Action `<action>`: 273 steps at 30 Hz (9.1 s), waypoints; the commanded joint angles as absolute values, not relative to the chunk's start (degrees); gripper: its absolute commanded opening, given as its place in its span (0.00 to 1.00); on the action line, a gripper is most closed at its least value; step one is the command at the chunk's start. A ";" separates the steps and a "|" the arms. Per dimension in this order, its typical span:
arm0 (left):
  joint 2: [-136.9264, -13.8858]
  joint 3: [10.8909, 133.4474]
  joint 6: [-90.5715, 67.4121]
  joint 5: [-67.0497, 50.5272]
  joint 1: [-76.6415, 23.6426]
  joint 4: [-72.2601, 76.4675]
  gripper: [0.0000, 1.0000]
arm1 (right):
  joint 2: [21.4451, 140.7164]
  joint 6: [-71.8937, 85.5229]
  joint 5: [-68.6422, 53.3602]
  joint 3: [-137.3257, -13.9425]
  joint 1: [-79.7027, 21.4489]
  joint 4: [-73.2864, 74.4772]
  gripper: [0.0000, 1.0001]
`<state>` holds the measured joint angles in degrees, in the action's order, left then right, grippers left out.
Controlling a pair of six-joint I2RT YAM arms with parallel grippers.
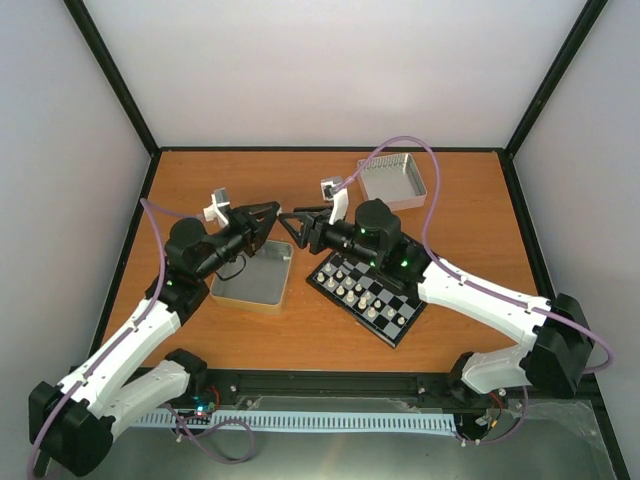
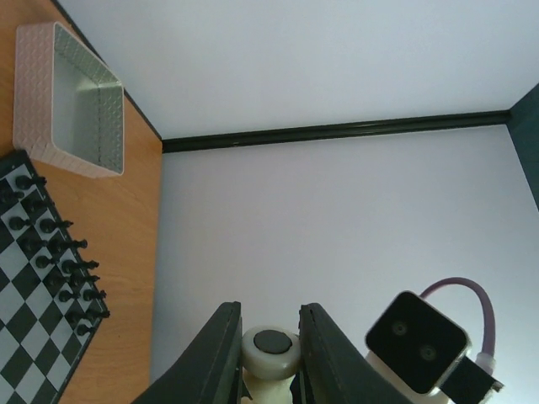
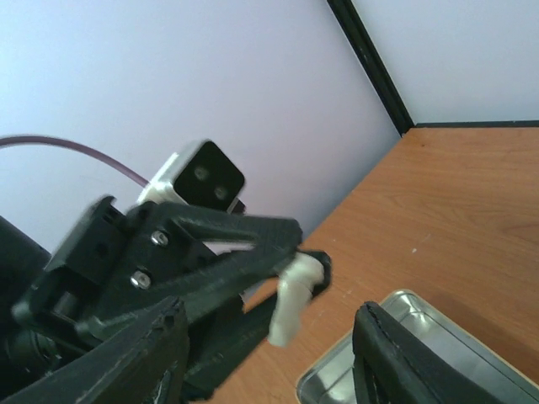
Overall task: Set up the chess pieces on the board
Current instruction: Place the chess piece on the chessboard, then adjust the chess piece in the storage box, then pick up the chess piece from the storage box.
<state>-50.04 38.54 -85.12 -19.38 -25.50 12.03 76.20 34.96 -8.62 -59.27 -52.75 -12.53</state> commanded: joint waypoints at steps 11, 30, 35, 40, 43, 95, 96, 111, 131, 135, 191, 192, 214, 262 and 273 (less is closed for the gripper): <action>-50.86 38.76 -90.37 -19.21 -25.07 13.62 0.19 | 79.06 29.01 -5.69 -63.92 -54.66 -7.33 0.41; -51.24 37.05 -91.86 -20.54 -25.08 14.76 0.19 | 82.30 27.98 -3.64 -65.82 -54.76 -7.72 0.20; -50.94 36.64 -92.09 -20.50 -25.09 14.92 0.19 | 82.48 28.66 -4.12 -65.57 -54.76 -7.49 0.17; -50.90 36.46 -91.72 -20.58 -25.05 14.41 0.22 | 81.64 29.21 -3.23 -65.20 -54.76 -7.29 0.03; -50.74 38.12 -88.92 -19.10 -25.07 8.69 0.39 | 80.87 29.76 -2.37 -65.12 -54.76 -5.70 0.03; -30.95 42.69 -19.95 1.79 -25.05 -22.04 1.00 | 85.63 27.13 -2.72 -57.96 -47.89 66.80 0.03; -30.98 42.71 -20.03 1.89 -25.05 -21.91 1.00 | 85.83 26.98 -3.07 -57.66 -47.70 66.56 0.03; -31.93 42.37 -20.21 0.83 -25.05 -22.04 1.00 | 88.04 27.24 -5.02 -54.91 -46.67 60.75 0.08; -32.21 42.34 -20.23 -0.22 -25.09 -22.12 1.00 | 89.30 27.15 -1.11 -54.09 -45.30 59.93 0.19; -32.28 42.29 -20.21 -0.23 -25.05 -22.12 1.00 | 88.89 27.31 -2.19 -53.88 -45.26 58.26 0.11; -75.80 34.75 -52.55 -10.12 -23.91 2.98 0.47 | 66.11 36.76 8.97 -53.39 -42.90 54.14 0.25; -76.58 34.92 -53.84 -9.94 -23.91 3.79 0.47 | 66.02 36.87 8.97 -53.35 -42.89 53.95 0.25; -89.22 37.72 -67.33 -8.39 -23.92 7.70 0.34 | 62.29 37.89 12.32 -51.90 -42.78 53.37 0.24; -83.93 39.94 -50.95 3.74 -24.52 -8.33 0.39 | 60.14 39.56 16.19 -48.43 -42.73 50.40 0.21; -84.93 39.39 -46.24 5.29 -24.48 -14.72 0.49 | 59.72 40.96 14.12 -46.51 -42.75 47.83 0.21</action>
<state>-84.58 39.05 -49.15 3.03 -24.49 -11.51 60.49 39.68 14.22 -47.37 -43.09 49.76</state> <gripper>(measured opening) 0.475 0.213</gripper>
